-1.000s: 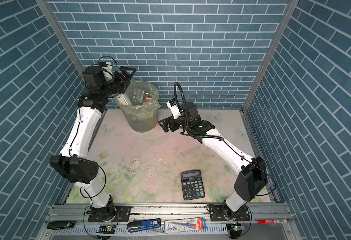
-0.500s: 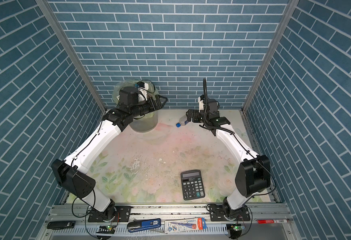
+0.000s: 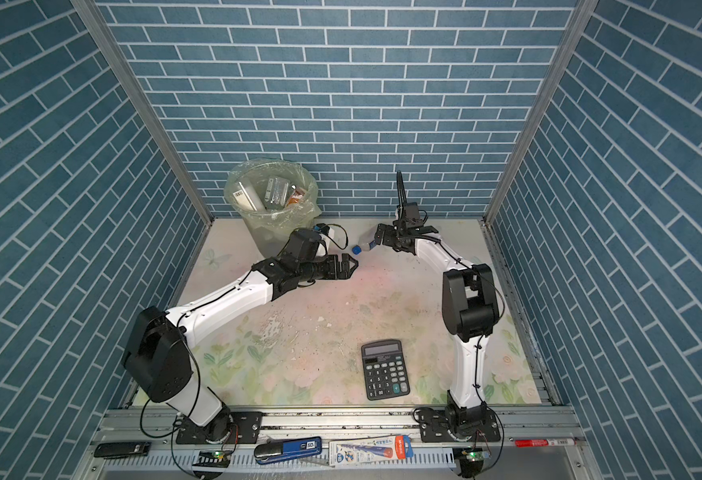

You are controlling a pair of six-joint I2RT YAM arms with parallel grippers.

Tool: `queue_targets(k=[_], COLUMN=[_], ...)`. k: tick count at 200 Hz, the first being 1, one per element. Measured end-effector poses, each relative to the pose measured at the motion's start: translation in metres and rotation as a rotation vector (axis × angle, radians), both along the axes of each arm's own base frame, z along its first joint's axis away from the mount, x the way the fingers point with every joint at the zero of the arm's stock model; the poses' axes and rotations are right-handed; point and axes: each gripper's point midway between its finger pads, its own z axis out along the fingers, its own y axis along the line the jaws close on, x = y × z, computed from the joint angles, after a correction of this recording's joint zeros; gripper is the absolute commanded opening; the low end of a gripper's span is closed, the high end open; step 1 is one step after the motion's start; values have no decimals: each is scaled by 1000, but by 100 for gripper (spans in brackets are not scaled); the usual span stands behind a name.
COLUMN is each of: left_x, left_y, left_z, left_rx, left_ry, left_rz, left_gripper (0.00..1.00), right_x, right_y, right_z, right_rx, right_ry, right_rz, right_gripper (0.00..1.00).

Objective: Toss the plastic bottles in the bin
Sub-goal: 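Lower the right gripper onto the blue-capped flower-label bottle while the left returns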

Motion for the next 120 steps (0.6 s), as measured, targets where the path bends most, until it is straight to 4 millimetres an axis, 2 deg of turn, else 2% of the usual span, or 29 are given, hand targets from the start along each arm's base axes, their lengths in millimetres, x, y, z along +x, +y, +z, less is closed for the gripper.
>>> queue_targets(k=[30, 57, 97, 120], left_x=[-3, -3, -2, -1], left_y=[5, 4, 3, 0], left_z=[-20, -23, -28, -32], left_rx=[12, -5, -17, -21], left_ry=[20, 14, 15, 20], left_rz=[15, 20, 20, 17], left_gripper=[99, 99, 99, 99], right_x=[27, 46, 62, 69], right_y=[9, 14, 20, 26], right_z=[-13, -34, -63, -65], right_rx=[17, 15, 2, 13], right_ry=[5, 27, 66, 61], right_rz=[-18, -36, -46, -48], right_gripper=[99, 99, 99, 99])
